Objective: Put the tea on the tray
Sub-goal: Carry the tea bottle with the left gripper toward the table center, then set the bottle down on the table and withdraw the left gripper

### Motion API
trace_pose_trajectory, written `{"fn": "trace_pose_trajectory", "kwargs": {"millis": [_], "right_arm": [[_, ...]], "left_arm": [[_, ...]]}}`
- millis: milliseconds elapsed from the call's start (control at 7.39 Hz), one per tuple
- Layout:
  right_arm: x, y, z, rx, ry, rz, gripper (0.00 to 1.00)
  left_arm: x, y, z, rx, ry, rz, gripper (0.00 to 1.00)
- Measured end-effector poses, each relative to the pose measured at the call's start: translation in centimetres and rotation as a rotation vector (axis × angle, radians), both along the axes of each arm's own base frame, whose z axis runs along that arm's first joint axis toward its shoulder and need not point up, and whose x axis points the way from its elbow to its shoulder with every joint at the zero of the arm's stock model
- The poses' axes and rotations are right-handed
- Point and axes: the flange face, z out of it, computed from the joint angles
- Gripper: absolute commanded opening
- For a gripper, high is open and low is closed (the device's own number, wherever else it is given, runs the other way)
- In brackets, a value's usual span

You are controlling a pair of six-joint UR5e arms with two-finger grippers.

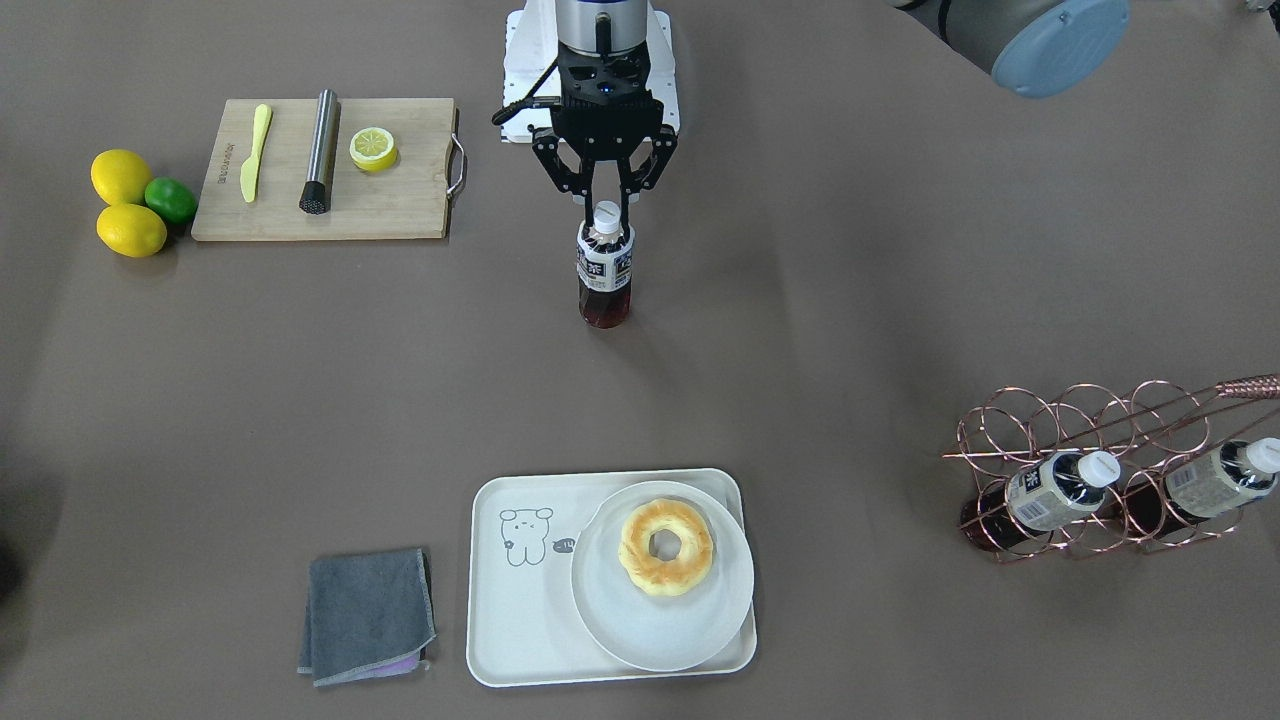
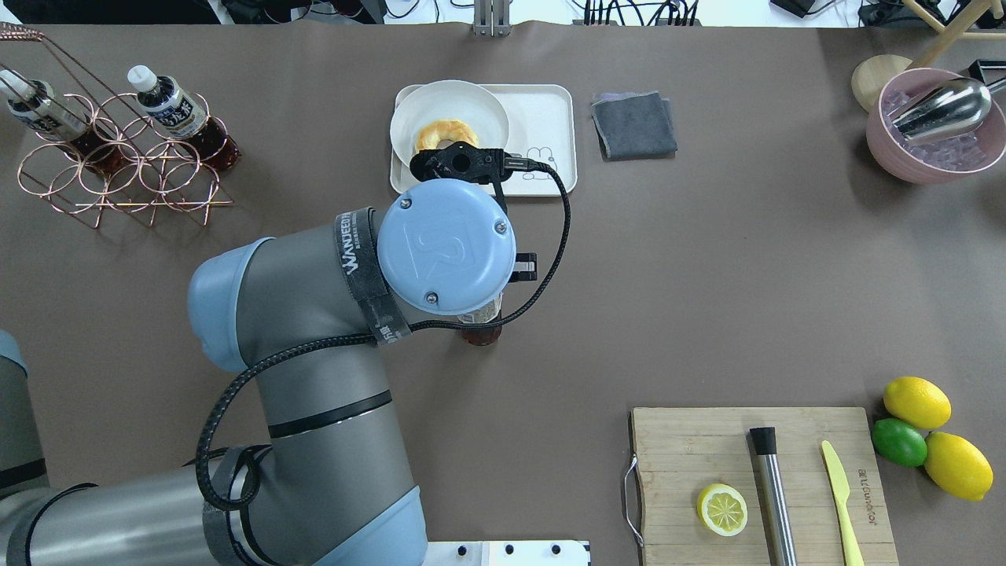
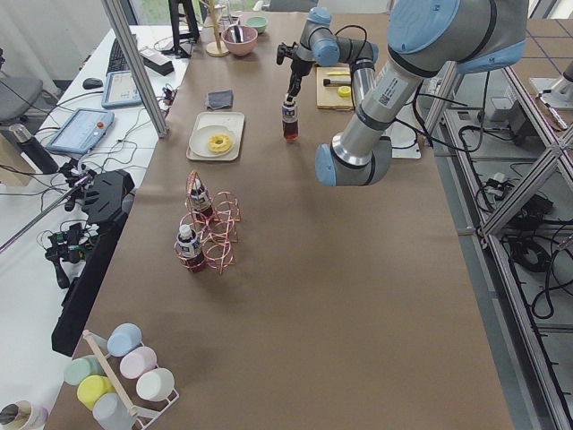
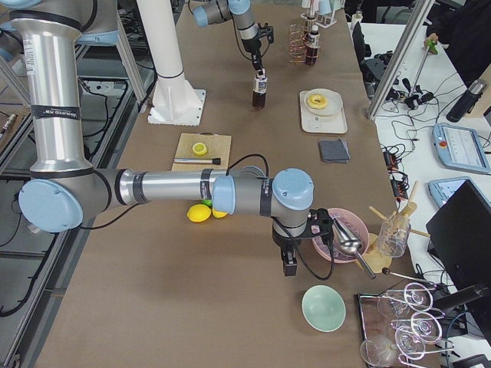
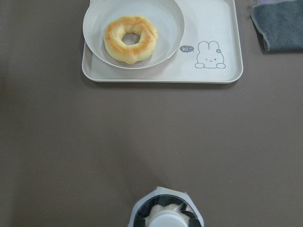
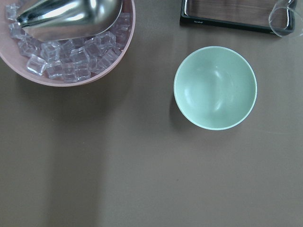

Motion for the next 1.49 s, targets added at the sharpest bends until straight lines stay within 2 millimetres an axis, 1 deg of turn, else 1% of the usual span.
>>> {"fn": "trace_pose_trajectory", "kwargs": {"millis": [135,271,676,812,947,1082,1217,1353,1488], "right_arm": [[0.0,0.0,0.0,0.0,0.0,0.0,1.0],[0.0,0.0,0.0,0.0,0.001,0.0,1.0],[0.0,-0.1,-0.1,0.001,0.0,0.0,1.0],[0.0,-0.1,-0.1,0.003,0.0,0.0,1.0],[0.0,-0.3,-0.4,0.007,-0.001,0.001,1.0],[0.0,-0.5,-1.1,0.02,-0.011,0.002,1.0],[-0.2,-0.8,-2.1,0.034,-0.038,0.005,1.0],[-0.5,-1.3,-3.7,0.047,-0.075,0.017,1.0],[-1.5,-1.6,-5.8,0.048,-0.106,0.039,1.0]], "left_arm": [[0.2,0.1,0.4,0.002,0.003,0.002,0.54],[0.4,0.3,0.6,0.002,0.004,0.006,0.98],[0.0,0.4,0.3,0.027,0.006,-0.008,0.98],[-0.9,0.7,-0.3,0.041,0.026,-0.008,0.98],[-2.3,1.0,-0.8,0.057,0.047,-0.007,0.98],[-3.5,1.1,-0.4,0.091,0.041,0.013,0.98],[-4.8,0.4,0.6,0.128,0.011,0.03,0.98],[-6.7,-0.5,2.7,0.164,-0.025,0.048,0.98],[-8.1,-1.3,5.0,0.187,-0.031,0.055,0.98]]}}
